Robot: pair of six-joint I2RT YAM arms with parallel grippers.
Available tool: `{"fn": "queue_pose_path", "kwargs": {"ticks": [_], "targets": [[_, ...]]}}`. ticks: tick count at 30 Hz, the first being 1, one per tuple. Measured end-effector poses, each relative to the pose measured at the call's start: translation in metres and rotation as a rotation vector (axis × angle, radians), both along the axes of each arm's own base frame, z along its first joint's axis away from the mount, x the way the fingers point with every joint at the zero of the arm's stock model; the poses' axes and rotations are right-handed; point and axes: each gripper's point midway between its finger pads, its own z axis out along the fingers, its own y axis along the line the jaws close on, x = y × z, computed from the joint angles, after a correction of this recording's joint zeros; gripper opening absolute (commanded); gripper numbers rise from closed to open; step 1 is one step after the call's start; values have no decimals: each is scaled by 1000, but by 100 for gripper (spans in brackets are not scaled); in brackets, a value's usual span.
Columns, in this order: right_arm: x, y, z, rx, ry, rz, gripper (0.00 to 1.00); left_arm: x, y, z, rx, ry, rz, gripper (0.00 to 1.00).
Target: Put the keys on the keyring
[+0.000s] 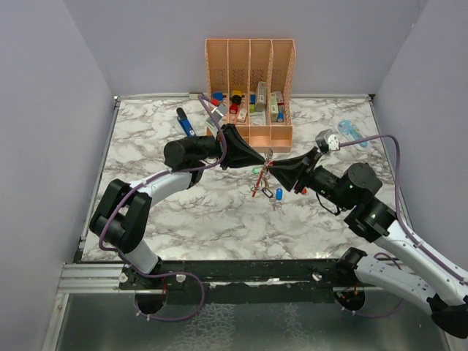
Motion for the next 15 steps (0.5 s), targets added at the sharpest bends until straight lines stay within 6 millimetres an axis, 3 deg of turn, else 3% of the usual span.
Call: {"fn": "queue_pose_path", "kwargs": {"ticks": [15], "targets": [[-5,-3,5,6,-20,7,33,-1,0,0,4,-7,-6,0]]}}
